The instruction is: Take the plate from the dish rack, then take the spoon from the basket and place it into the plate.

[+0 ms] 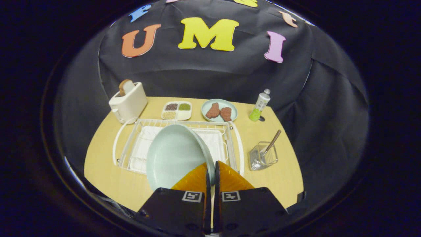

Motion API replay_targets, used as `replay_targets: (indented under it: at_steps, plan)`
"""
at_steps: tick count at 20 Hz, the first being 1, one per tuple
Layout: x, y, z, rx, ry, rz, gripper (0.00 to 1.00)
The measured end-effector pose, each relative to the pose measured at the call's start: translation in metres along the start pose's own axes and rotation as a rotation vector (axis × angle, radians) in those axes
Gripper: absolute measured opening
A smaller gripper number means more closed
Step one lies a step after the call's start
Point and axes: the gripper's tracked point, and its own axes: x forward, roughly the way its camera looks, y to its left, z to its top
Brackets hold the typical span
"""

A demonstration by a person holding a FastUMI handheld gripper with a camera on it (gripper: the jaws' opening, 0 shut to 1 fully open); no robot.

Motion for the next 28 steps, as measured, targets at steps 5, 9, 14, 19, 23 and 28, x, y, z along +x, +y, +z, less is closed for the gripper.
replay_targets:
  at_steps: [5, 9, 14, 19, 23, 28]
  plan:
    - [0.012, -0.021, -0.088, 0.066, 0.045, 0.132, 0.08]
    - [0.040, -0.044, -0.149, 0.129, 0.130, 0.165, 0.08]
    - [0.069, -0.072, -0.187, 0.202, 0.192, 0.206, 0.08]
    - [0.092, -0.078, -0.194, 0.251, 0.223, 0.239, 0.08]
    - [0.101, -0.092, -0.186, 0.219, 0.148, 0.175, 0.11]
    - [0.087, -0.108, -0.158, 0.166, -0.025, 0.115, 0.53]
